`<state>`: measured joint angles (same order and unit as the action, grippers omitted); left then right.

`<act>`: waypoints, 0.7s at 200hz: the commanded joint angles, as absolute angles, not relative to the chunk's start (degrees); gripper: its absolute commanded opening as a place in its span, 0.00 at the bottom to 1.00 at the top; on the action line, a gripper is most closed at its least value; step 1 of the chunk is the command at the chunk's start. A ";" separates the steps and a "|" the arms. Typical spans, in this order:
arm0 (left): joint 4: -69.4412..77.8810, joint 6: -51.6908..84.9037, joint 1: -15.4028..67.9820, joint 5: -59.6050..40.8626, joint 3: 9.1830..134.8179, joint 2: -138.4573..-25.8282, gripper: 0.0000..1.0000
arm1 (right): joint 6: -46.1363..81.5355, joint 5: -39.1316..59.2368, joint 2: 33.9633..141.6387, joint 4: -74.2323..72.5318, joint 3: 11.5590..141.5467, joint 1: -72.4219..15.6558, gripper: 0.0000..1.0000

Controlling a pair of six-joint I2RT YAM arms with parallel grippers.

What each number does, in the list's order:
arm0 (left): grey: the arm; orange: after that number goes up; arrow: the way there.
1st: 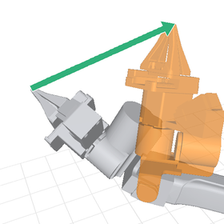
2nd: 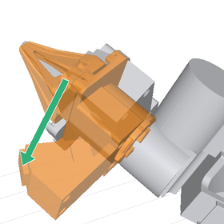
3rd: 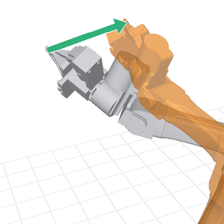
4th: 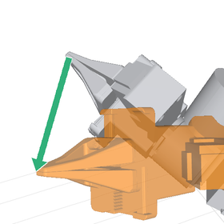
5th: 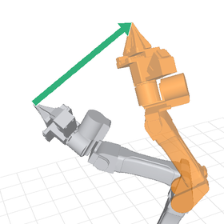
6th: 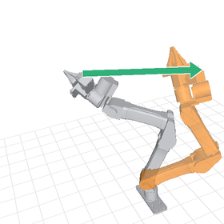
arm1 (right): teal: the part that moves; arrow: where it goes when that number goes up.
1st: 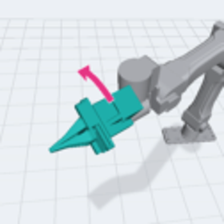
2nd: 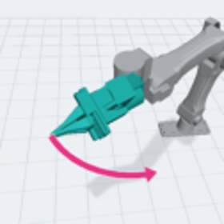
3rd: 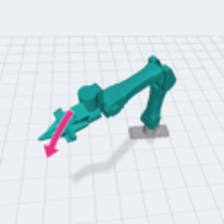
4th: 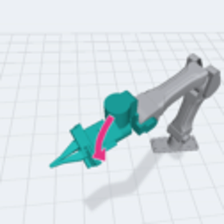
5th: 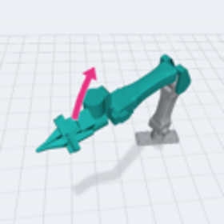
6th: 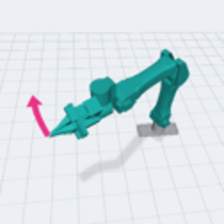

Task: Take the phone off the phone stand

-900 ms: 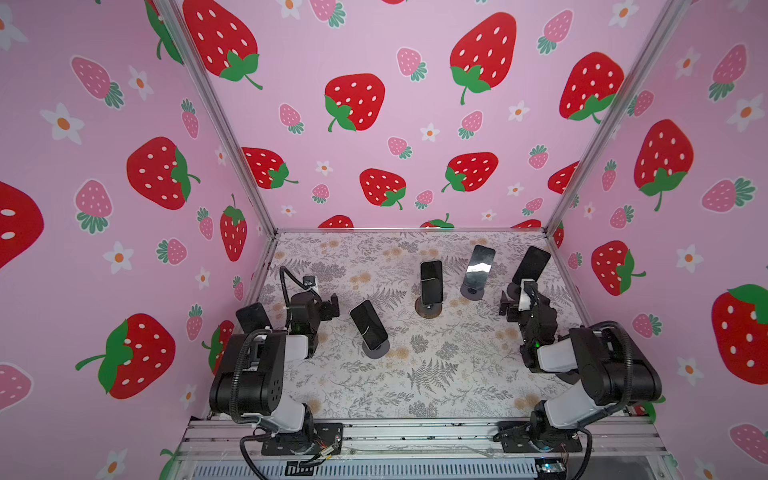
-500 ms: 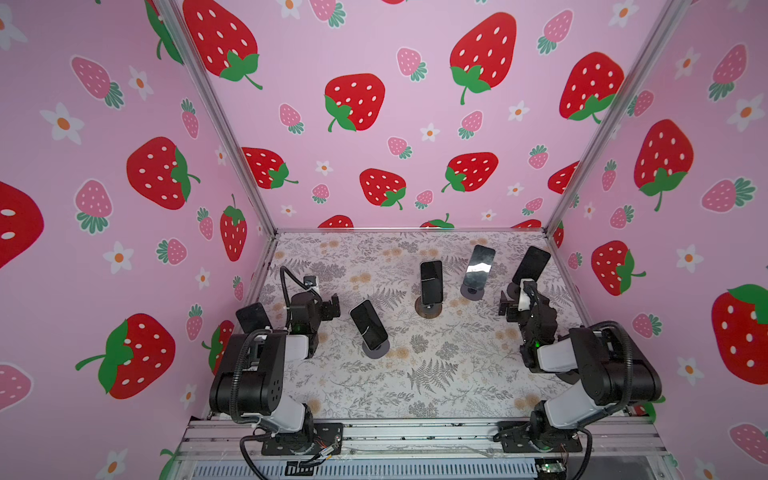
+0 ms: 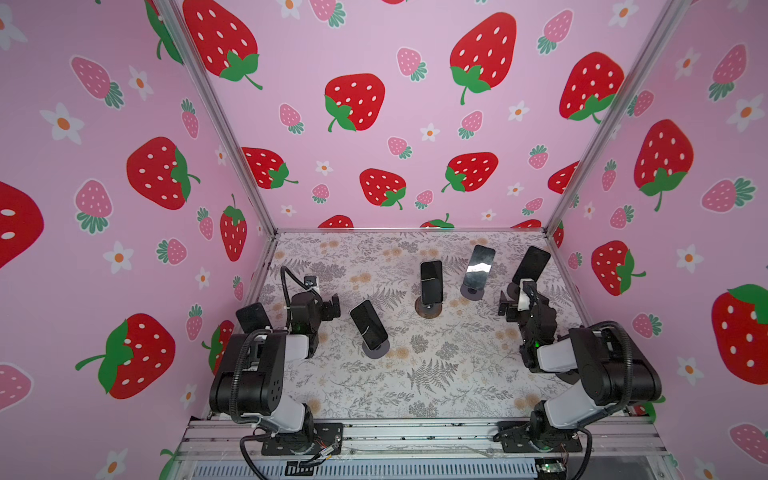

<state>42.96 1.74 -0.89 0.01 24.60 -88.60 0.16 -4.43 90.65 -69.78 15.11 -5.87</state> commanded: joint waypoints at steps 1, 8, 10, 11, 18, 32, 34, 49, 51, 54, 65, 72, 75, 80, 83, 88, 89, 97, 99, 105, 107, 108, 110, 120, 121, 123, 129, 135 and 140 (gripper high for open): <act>43.14 1.41 -0.75 0.62 26.46 -88.78 0.99 | 0.00 -4.78 90.25 -71.18 15.64 -5.97 1.00; 43.15 1.37 -0.71 0.62 26.46 -88.82 0.99 | 0.00 -4.75 90.18 -71.20 15.64 -5.93 1.00; 43.15 1.40 -0.71 0.62 26.46 -88.81 0.99 | 0.00 -4.75 90.22 -71.19 15.69 -5.96 1.00; 43.15 1.40 -0.70 0.62 26.50 -88.83 0.99 | 0.00 -4.75 90.20 -71.24 15.67 -5.97 1.00; 43.16 1.37 -0.74 0.57 26.46 -88.83 0.99 | 0.05 -4.79 90.16 -71.19 15.61 -5.92 1.00; 43.16 1.48 -0.90 0.25 26.45 -88.88 0.99 | 0.09 -4.57 90.13 -71.26 15.56 -5.89 1.00; 43.16 1.54 -0.95 0.08 26.46 -88.93 0.99 | 0.09 -4.57 90.06 -71.27 15.51 -5.82 1.00; 43.16 1.58 -1.12 0.00 26.46 -88.94 0.99 | 0.29 -4.95 89.91 -71.33 15.53 -5.89 1.00; 43.18 1.58 -1.14 0.00 26.46 -88.92 0.99 | 0.38 -5.11 89.87 -71.07 15.66 -5.89 1.00; 43.17 1.59 -1.09 0.00 26.46 -88.79 0.99 | 0.48 -5.30 89.79 -70.57 15.87 -5.89 1.00; 43.17 1.58 -1.07 0.00 26.46 -88.82 0.99 | 1.08 -6.61 89.12 -69.88 16.07 -5.81 1.00; 43.16 1.58 -1.06 0.00 26.46 -88.79 0.99 | 1.40 -7.27 88.16 -68.69 16.30 -5.86 1.00; 43.20 1.63 -1.06 -0.02 26.46 -88.79 0.99 | 1.48 -7.44 87.65 -68.00 16.41 -5.84 1.00; 43.21 1.58 -1.12 0.00 26.46 -88.81 0.99 | 1.54 -7.44 86.77 -66.77 16.65 -5.83 1.00; 43.21 1.58 -1.08 0.00 26.46 -88.78 0.99 | 1.50 -7.46 86.22 -65.67 16.96 -5.88 1.00; 43.23 1.52 -1.01 -0.01 26.49 -88.81 0.99 | 1.50 -7.52 85.39 -63.39 17.59 -5.87 1.00; 43.24 1.51 -1.03 0.00 26.47 -88.79 0.99 | 1.54 -7.49 85.19 -62.90 17.80 -5.84 1.00; 43.27 1.52 -1.04 0.00 26.40 -88.80 0.99 | 1.58 -7.21 84.00 -59.40 19.17 -5.86 1.00; 43.25 1.50 -1.01 0.00 26.37 -88.78 0.99 | 1.67 -7.21 83.71 -58.33 19.47 -5.88 1.00; 43.25 1.49 -0.97 0.08 26.38 -88.86 0.99 | 1.83 -7.29 83.01 -56.42 20.06 -5.86 1.00; 43.29 1.49 -0.97 0.09 26.37 -88.81 0.99 | 1.89 -7.29 82.76 -56.10 20.18 -5.88 1.00; 43.31 1.49 -1.01 0.09 26.37 -88.84 0.99 | 1.91 -7.29 82.64 -56.00 20.20 -5.88 1.00; 43.28 1.49 -1.00 0.09 26.37 -88.79 0.99 | 1.93 -7.29 82.36 -55.84 20.14 -5.84 1.00; 43.27 1.49 -0.96 0.17 26.39 -88.80 0.99 | 2.24 -7.29 80.69 -55.42 19.47 -5.88 1.00; 43.25 1.49 -0.92 0.17 26.38 -88.83 0.99 | 2.31 -7.29 80.47 -55.39 19.41 -5.84 1.00; 43.29 1.49 -0.96 0.18 26.37 -88.83 0.99 | 2.42 -7.29 79.97 -55.33 19.22 -5.88 1.00; 43.24 1.49 -0.92 0.17 26.39 -88.80 0.99 | 2.90 -7.46 78.56 -55.01 18.61 -5.89 1.00; 43.33 1.50 -0.97 0.18 26.37 -88.77 0.99 | 3.30 -7.63 77.14 -54.20 18.22 -5.89 1.00; 43.35 1.49 -0.96 0.18 26.32 -88.73 0.99 | 3.57 -7.84 75.96 -53.06 18.03 -5.86 1.00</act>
